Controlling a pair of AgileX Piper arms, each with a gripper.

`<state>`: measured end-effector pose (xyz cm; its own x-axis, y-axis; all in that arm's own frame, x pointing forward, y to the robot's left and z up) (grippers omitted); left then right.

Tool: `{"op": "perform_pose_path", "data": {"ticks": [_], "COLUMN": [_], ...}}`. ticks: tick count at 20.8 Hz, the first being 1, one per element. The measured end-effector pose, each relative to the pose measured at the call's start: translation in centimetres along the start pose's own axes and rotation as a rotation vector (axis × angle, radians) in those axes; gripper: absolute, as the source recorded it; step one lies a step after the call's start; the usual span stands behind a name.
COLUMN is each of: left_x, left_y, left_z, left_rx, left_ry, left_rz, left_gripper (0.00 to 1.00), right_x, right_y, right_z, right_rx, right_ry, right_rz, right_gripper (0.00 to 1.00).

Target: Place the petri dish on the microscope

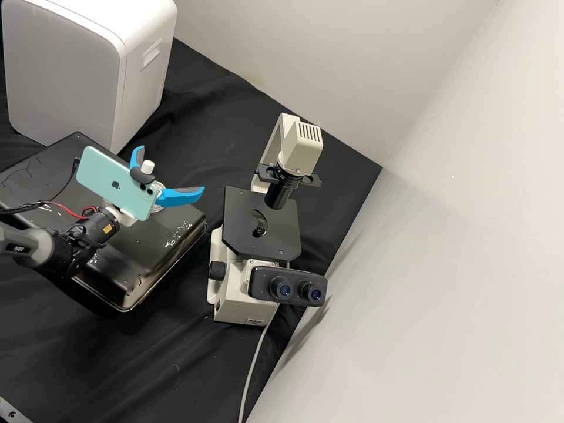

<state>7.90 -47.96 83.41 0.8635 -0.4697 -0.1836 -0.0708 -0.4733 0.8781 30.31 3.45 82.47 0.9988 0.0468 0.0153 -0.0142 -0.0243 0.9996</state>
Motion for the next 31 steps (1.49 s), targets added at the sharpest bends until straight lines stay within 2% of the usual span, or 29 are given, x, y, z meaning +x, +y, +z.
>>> {"op": "perform_pose_path", "data": {"ticks": [5,7,8,9,13,15,18,20,24,25,26,29,31], "left_x": [0.0,0.0,0.0,0.1,0.0,0.0,-0.1,-0.1,0.0,0.1,0.1,0.2,0.2], "left_y": [0.0,0.0,-0.03,-0.15,-0.91,-1.26,-1.53,-1.58,-1.61,-1.61,-1.63,-1.72,-1.75], "left_z": [0.0,0.0,0.0,0.1,0.0,-0.1,-0.4,-0.4,-0.4,-0.2,-0.1,0.3,0.4], "left_rx": [0.0,0.0,0.007,0.01,-0.034,-0.062,-0.083,-0.087,-0.083,-0.064,-0.055,-0.049,-0.036], "left_ry": [-0.001,-0.001,-0.007,-0.015,-0.009,0.009,0.042,0.047,0.045,0.04,0.03,-0.004,-0.005], "left_rz": [0.0,0.0,-0.003,-0.016,-0.1,-0.139,-0.167,-0.172,-0.175,-0.177,-0.179,-0.19,-0.192], "left_gripper": [1.0,1.0,1.0,1.0,1.0,1.0,1.0,1.0,1.0,1.0,1.0,1.0,1.0], "right_x": [-1.2,-1.5,-1.7,-1.8,-2.4,-2.5,-2.7,-2.8,-2.7,-2.7,-2.7,-2.6,-2.6], "right_y": [-0.9,-1.2,-1.3,-1.5,-2.4,-2.7,-3.0,-3.3,-4.1,-4.3,-4.6,-5.0,-5.2], "right_z": [0.7,0.8,0.7,0.6,0.3,0.0,-0.3,-0.5,-0.7,-0.6,-0.6,-0.2,-0.1], "right_rx": [-0.009,-0.008,-0.007,-0.007,-0.013,-0.013,-0.011,-0.012,-0.014,-0.014,-0.014,-0.019,-0.026], "right_ry": [-0.013,-0.009,0.001,0.013,0.031,0.049,0.069,0.082,0.088,0.085,0.083,0.072,0.068], "right_rz": [-0.038,-0.039,-0.037,-0.038,-0.08,-0.083,-0.088,-0.096,-0.124,-0.131,-0.142,-0.158,-0.162], "right_gripper": [1.0,1.0,1.0,1.0,1.0,1.0,1.0,1.0,1.0,1.0,1.0,1.0,1.0]}}
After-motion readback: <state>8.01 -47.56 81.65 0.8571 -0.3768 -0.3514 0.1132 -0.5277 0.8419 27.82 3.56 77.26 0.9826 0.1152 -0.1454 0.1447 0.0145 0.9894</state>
